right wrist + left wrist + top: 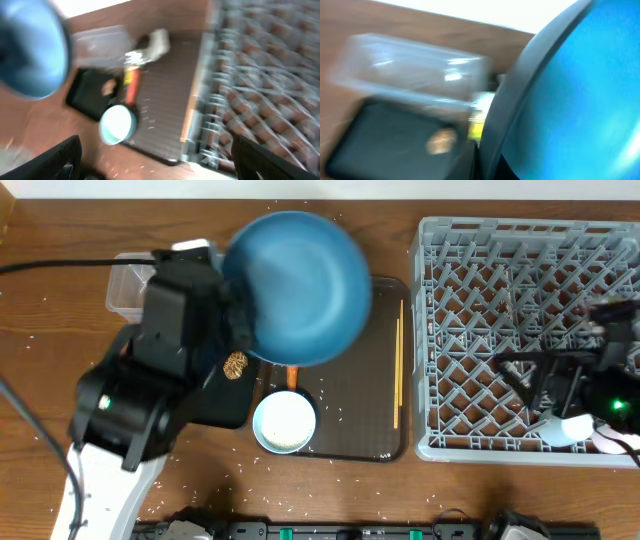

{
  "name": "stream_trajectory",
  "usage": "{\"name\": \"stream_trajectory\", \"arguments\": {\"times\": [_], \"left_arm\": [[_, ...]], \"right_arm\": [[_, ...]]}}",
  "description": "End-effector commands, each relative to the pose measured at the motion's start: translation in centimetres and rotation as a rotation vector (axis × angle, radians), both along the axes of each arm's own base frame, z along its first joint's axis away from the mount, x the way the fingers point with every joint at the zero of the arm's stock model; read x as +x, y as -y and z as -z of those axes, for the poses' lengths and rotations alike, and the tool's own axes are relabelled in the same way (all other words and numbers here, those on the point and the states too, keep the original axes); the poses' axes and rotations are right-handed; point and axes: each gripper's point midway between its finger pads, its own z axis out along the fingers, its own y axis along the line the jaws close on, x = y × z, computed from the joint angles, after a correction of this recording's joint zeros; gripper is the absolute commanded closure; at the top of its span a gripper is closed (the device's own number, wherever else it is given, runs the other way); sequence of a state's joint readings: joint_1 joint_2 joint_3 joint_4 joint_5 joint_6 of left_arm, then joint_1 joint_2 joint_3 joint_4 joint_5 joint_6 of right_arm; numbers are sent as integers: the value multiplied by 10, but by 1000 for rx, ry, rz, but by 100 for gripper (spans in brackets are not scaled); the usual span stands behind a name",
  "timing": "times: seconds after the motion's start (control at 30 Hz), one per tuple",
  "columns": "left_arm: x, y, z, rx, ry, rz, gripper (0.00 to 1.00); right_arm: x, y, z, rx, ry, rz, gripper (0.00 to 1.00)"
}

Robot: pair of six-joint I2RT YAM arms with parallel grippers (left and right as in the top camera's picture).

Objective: Sort waste into correct bins and load items into the dishwasher rack

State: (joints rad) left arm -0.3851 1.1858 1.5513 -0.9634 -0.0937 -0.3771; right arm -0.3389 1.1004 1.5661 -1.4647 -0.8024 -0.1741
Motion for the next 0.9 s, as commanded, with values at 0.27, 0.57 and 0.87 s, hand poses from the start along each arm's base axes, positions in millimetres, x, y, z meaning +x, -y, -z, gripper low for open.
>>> {"name": "stream_trajectory", "arguments": {"times": [0.27, 0.57, 0.87], "left_arm": [[-30, 97, -8, -88, 12, 424, 94], [-41, 126, -28, -129, 91, 519, 94], [-47, 143, -32, -120, 124, 552, 94]], "right_arm": [[-13, -69, -28, 54, 173, -358, 25], [15, -61, -19, 18, 134, -276, 62], [42, -51, -18, 53, 76, -134, 91]]}}
